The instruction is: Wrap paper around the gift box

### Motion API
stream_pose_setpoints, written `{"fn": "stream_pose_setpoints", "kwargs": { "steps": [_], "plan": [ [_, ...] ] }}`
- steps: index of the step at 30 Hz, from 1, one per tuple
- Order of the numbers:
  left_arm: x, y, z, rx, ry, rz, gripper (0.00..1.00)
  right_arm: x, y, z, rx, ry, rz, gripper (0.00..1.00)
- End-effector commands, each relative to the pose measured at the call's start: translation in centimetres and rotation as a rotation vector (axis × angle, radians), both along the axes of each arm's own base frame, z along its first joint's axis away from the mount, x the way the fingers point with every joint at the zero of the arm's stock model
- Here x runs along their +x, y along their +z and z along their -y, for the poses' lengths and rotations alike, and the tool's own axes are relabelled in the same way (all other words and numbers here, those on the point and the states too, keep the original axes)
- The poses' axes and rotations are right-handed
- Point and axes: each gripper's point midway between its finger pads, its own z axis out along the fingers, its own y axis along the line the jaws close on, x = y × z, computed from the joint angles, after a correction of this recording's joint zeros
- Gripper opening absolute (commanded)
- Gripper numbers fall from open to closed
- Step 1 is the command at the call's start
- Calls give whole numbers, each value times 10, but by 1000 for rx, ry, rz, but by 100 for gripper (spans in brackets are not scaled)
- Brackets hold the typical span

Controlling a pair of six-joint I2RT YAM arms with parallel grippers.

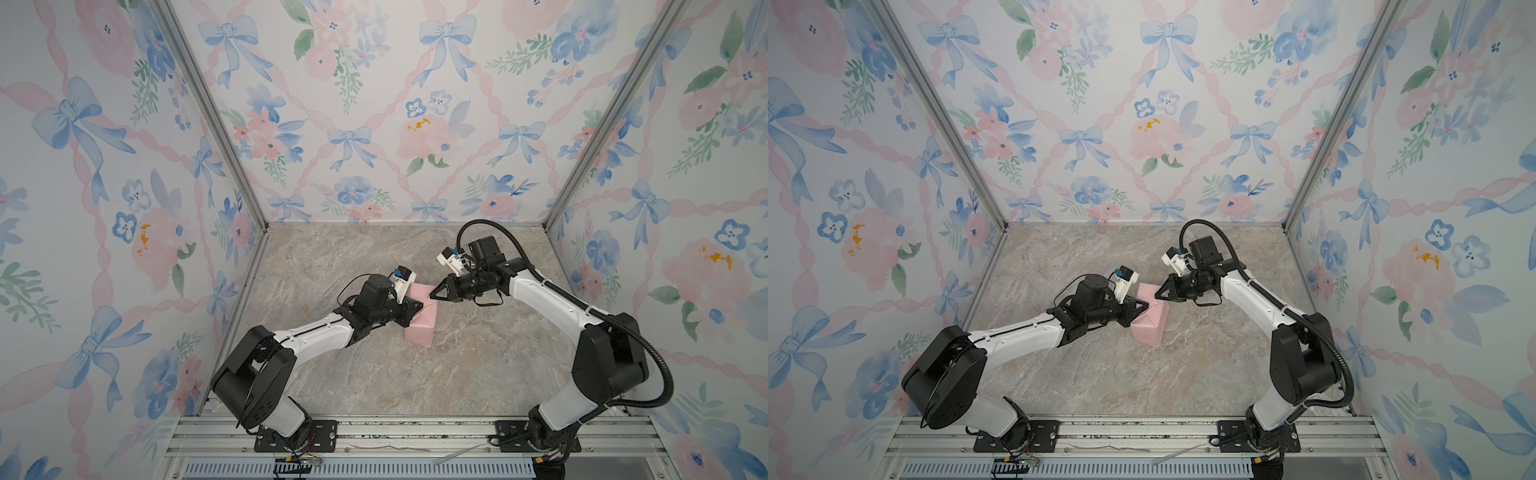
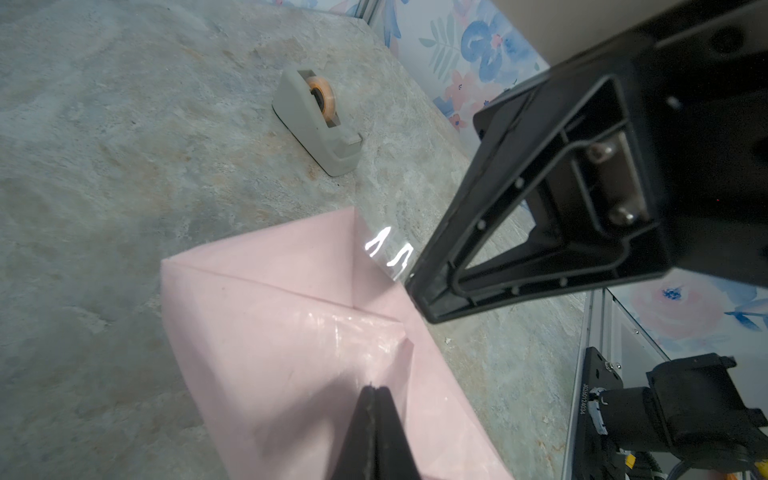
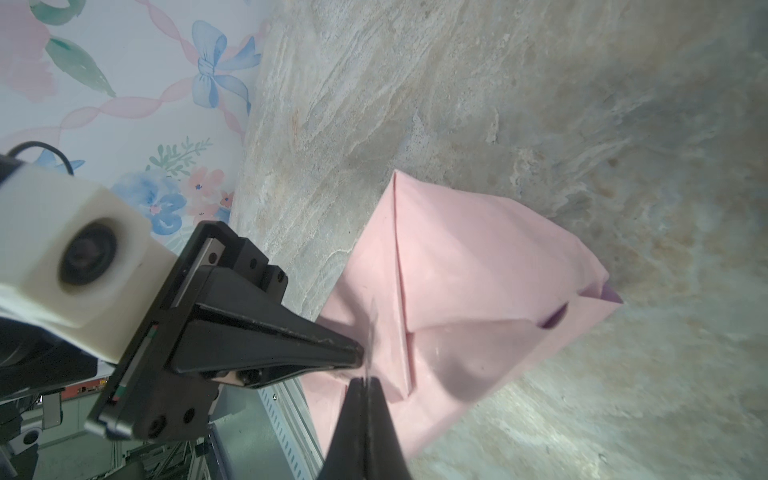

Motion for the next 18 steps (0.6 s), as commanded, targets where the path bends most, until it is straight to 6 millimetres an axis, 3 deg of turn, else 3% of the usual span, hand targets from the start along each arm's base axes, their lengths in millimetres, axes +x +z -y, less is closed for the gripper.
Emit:
{"fn": "stream_pose_setpoints", "kwargs": {
  "steps": [1,14,18],
  "plan": [
    [-11,-18,-3,40,-7,-56,6,-18,-10,-3,-38,81,-75,0],
    [-11,-19,-1,41,-10,-58,6,-22,-20,-3,-94,161,-151,0],
    [-11,-21,-2,44,-8,-60,6,-25,-12,-8,-54,184,-156,0]
  ]
}}
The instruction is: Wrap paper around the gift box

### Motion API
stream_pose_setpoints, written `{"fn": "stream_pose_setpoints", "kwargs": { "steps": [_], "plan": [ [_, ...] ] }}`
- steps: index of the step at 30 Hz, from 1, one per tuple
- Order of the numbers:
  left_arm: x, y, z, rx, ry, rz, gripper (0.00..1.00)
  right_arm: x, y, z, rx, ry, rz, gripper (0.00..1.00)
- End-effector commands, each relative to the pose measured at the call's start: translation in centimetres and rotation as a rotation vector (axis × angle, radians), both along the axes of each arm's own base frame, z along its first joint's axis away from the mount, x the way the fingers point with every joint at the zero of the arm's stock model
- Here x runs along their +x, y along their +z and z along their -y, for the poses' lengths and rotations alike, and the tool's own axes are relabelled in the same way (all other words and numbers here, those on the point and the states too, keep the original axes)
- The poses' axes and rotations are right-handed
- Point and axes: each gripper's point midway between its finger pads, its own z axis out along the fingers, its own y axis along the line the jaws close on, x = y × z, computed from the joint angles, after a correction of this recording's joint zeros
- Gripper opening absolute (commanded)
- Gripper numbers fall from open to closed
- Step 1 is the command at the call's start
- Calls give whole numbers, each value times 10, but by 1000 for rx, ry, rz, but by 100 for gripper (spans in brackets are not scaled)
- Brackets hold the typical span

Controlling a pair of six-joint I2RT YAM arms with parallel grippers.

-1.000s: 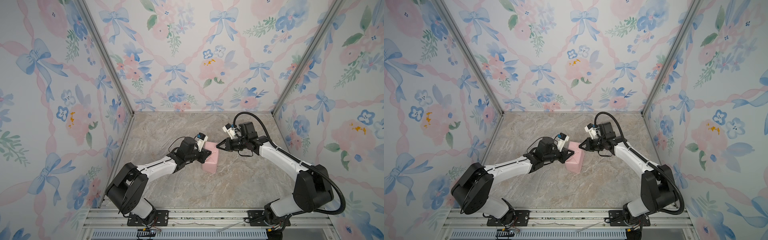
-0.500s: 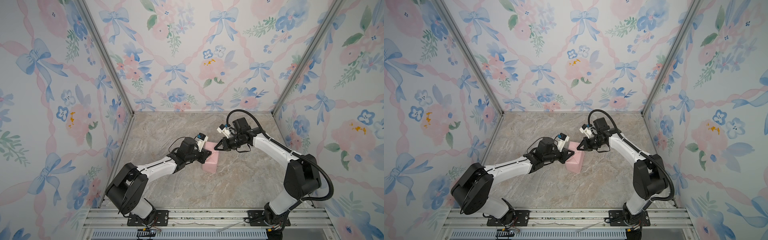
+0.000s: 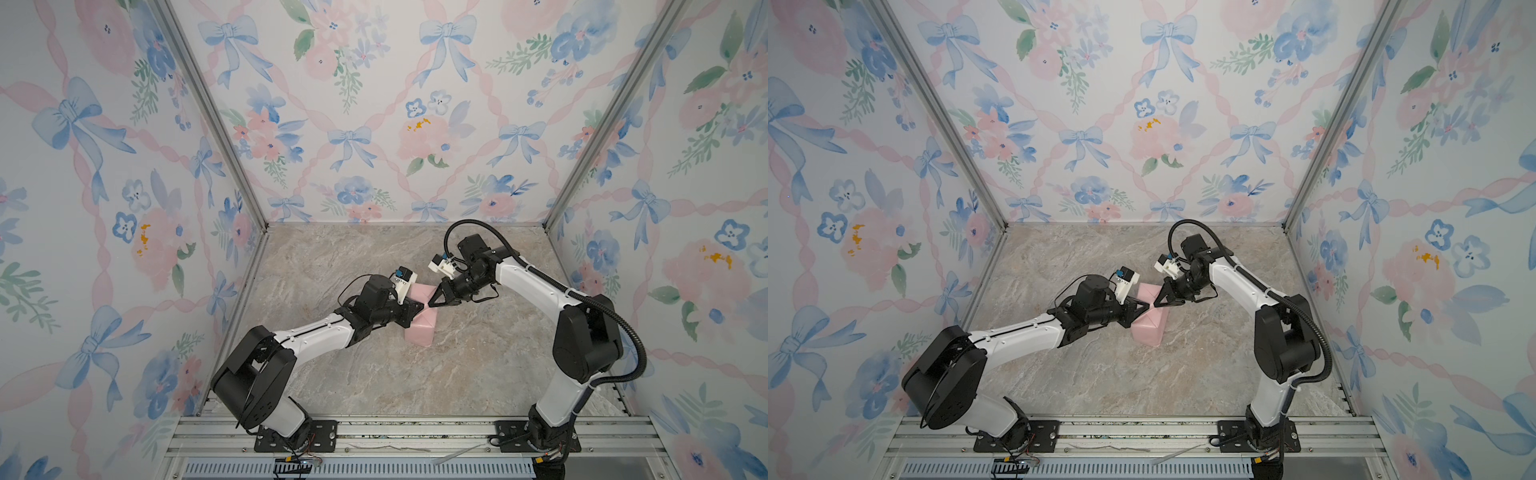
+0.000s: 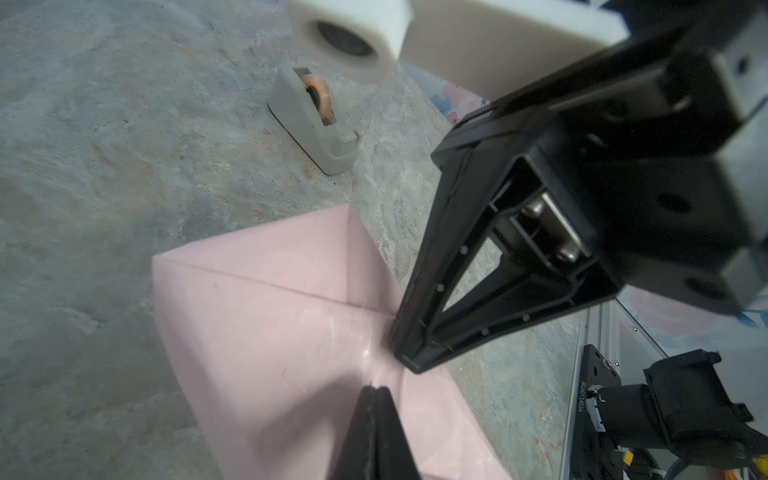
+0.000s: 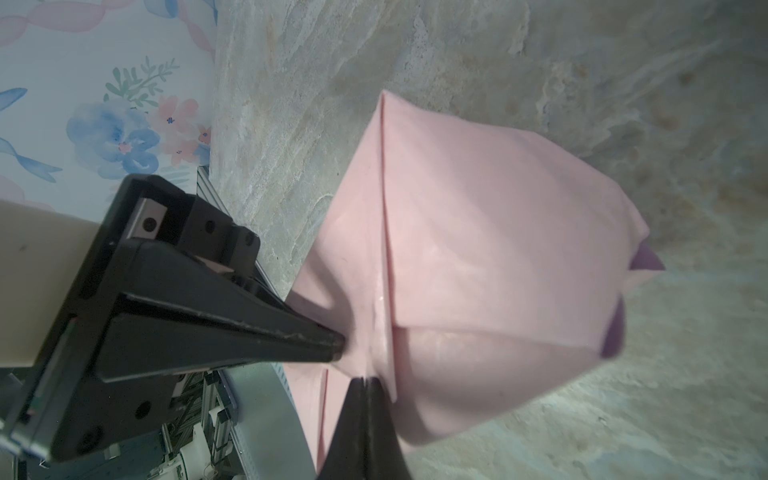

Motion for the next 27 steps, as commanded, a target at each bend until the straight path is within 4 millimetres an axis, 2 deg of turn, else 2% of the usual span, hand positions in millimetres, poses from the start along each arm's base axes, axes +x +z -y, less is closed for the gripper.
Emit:
{"fn": "stream_pose_setpoints", "kwargs": {
  "steps": [1,7,15,24,27],
  "plan": [
    [-9,-22,-3,45,-2,-61,6,-12,10,-6,29,49,-32,0],
    [-9,-23,-3,47,-5,-63,6,-16,11,-4,15,60,-43,0],
    [-9,-24,-2,47,-6,-65,6,-12,-1,-3,-10,54,-61,0],
    [-8,-19,-2,42,-6,-53,6,-5,-26,10,-100,14,-104,0],
    [-8,-23,-2,49,-7,-58,6,-3,-21,9,-83,9,-95,0]
  ]
}}
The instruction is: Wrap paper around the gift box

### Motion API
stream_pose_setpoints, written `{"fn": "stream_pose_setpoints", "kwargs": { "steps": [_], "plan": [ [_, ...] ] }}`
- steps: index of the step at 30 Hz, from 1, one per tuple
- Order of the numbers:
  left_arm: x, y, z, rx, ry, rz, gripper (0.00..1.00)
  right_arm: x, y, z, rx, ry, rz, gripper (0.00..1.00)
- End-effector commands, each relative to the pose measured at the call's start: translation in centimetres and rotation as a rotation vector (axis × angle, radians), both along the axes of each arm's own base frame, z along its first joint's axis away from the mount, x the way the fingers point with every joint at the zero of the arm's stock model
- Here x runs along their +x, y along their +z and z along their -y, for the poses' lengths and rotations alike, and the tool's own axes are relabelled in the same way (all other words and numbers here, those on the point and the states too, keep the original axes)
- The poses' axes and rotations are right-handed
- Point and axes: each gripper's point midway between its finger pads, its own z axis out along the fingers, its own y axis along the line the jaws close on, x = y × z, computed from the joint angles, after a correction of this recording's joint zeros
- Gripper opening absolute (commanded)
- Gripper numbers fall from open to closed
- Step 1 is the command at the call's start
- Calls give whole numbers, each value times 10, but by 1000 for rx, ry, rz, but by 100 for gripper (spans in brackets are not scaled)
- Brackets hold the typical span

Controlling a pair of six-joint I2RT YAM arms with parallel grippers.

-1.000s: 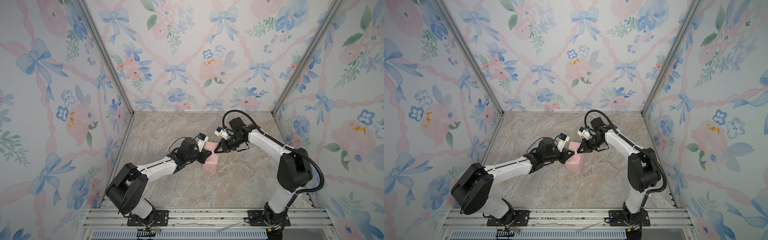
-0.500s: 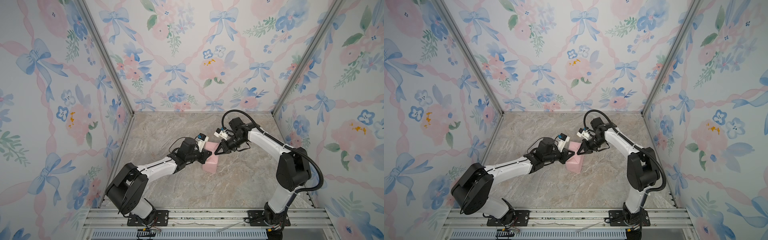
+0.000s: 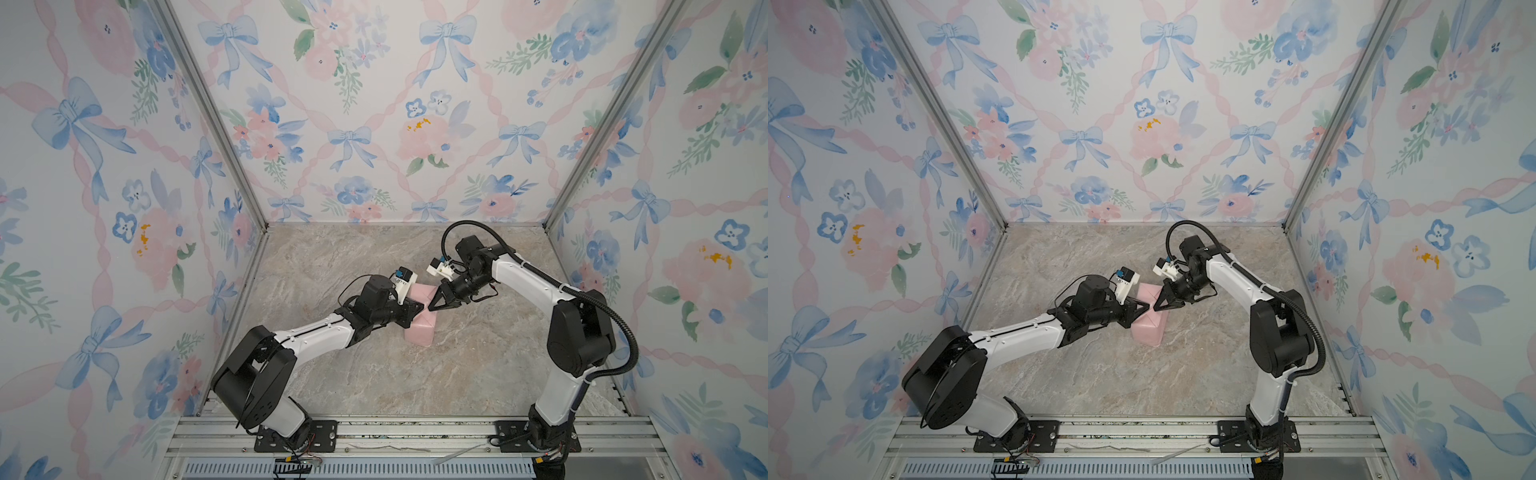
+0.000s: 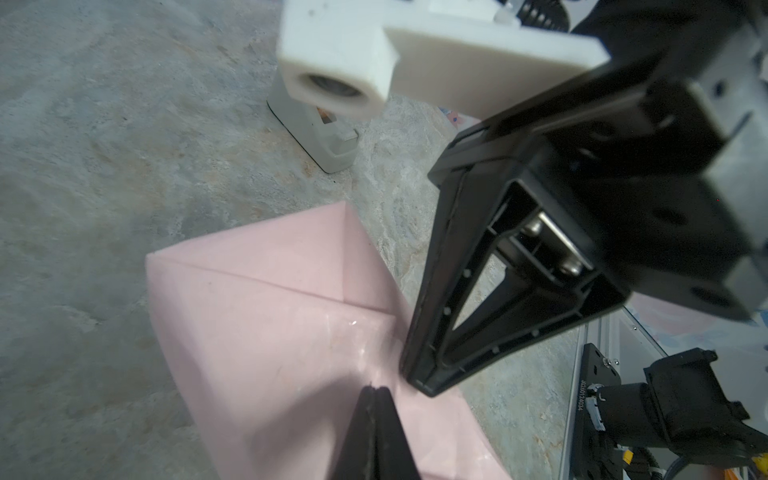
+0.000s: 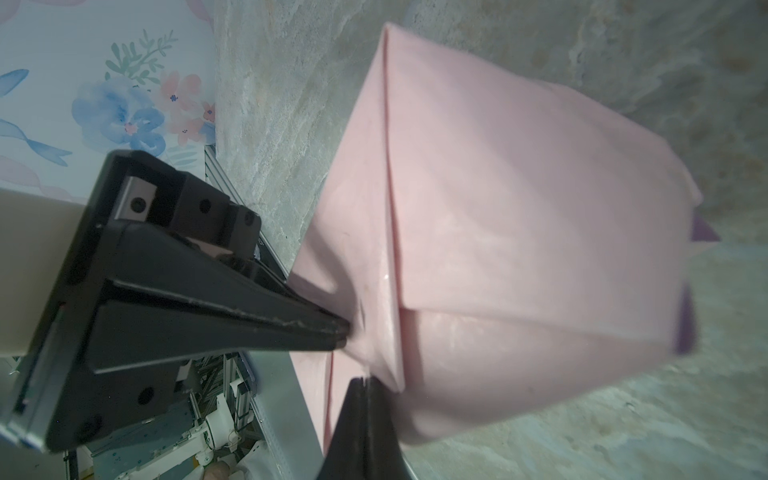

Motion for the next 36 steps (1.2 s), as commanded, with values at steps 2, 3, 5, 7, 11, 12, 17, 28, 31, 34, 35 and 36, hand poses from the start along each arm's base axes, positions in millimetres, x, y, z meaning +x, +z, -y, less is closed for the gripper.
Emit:
{"fn": "stream_pose_setpoints", "kwargs": {
  "steps": [2,3,5,7,11,12,17,28,31,34,35,36],
  "plan": [
    [-8,-26,-1,52,-10,-65,6,4,-7,5,-45,-12,-1,0],
    [-8,-26,-1,50,-9,-66,6,3,-2,4,-33,-7,7,0],
    [-8,-27,-2,54,-5,-67,6,3,8,2,-14,-2,22,0],
    [-7,-28,-1,56,-5,-66,5,1,15,2,-5,3,36,0],
    [-8,-30,-1,58,-9,-71,5,3,23,1,4,4,57,0],
    [-7,-30,-1,58,-7,-70,5,4,22,2,3,2,55,0],
    [-8,-28,-2,56,-3,-64,5,8,21,0,1,7,54,0],
    [-7,-23,-2,50,-1,-55,5,11,-7,11,-66,-9,-9,0],
    [-7,-23,-2,50,-2,-56,5,9,-14,15,-98,-10,-20,0],
    [-6,-20,-1,45,-3,-47,5,8,-16,19,-112,-18,-26,0],
    [-6,-18,-1,43,-4,-42,5,9,-15,20,-113,-21,-23,0],
    [-4,-16,-1,41,0,-35,5,9,-14,20,-111,-20,-20,0]
  ]
}}
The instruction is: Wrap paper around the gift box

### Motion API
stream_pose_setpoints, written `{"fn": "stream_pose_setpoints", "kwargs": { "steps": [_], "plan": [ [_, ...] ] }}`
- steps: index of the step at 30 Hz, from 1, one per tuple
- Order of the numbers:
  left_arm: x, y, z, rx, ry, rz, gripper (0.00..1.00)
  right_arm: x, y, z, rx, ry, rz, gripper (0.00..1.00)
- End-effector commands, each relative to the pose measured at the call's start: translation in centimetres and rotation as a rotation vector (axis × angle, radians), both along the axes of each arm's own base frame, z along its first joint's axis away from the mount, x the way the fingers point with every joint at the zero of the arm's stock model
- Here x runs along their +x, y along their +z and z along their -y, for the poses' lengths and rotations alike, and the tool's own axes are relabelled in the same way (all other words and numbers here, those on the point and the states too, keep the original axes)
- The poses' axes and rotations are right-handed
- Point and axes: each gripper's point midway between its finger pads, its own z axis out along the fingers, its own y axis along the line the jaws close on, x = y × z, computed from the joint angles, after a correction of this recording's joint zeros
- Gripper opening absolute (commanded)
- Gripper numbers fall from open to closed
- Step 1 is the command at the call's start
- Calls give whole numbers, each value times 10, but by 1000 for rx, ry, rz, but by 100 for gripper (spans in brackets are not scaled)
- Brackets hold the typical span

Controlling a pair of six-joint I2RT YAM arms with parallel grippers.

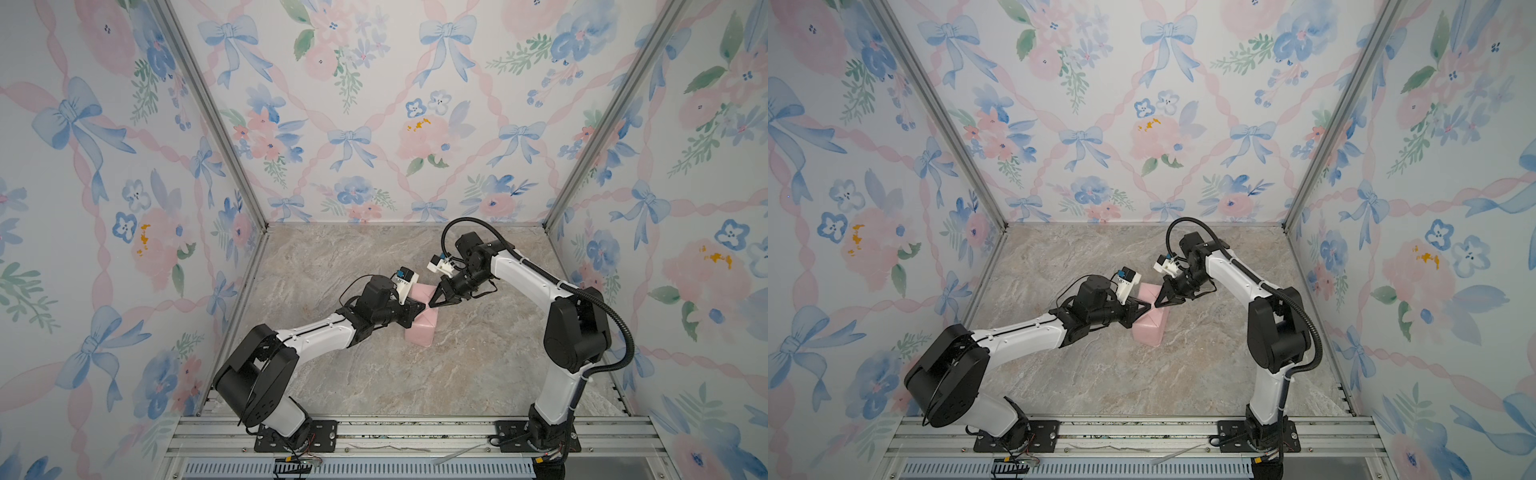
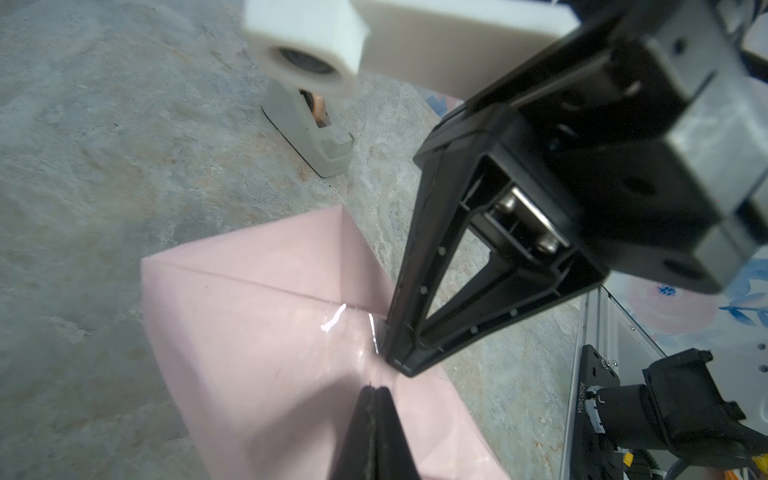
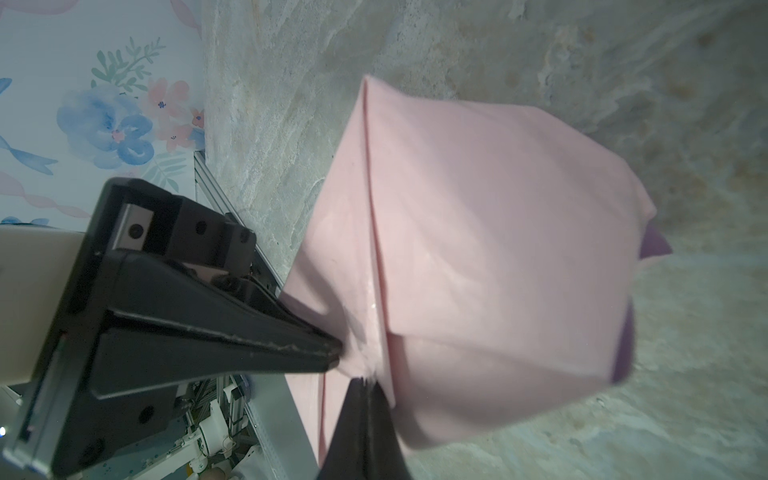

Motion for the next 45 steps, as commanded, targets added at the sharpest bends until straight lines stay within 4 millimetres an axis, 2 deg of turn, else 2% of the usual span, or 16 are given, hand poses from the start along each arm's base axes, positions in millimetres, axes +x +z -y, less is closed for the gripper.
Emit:
{"fn": "stream_pose_setpoints", "kwargs": {
  "steps": [1,5,11,17,20,23,27,32,36,45],
  "plan": [
    [-4,-12,-4,46,5,-34,5,-3,-14,15,-79,-8,-27,0],
    [1,-6,-5,47,14,-8,5,-5,-11,13,-69,1,-26,0],
    [3,-23,-8,72,20,-40,5,-10,-3,9,-56,11,-16,0],
    [2,-24,-9,71,22,-43,5,-9,-5,11,-61,9,-20,0],
    [1,-17,-8,60,17,-32,5,-8,-12,12,-72,6,-39,0],
    [3,-1,-7,34,17,-5,5,-9,-15,12,-76,7,-47,0],
    [10,26,-7,-7,21,48,5,-9,-13,11,-72,8,-42,0],
    [20,50,-6,-37,21,101,5,-11,-7,8,-53,14,-45,0],
    [26,56,1,-46,3,114,5,-14,-5,4,-45,22,-64,0],
    [31,45,6,-34,-1,96,4,-17,-8,3,-66,15,-123,0]
  ]
}}
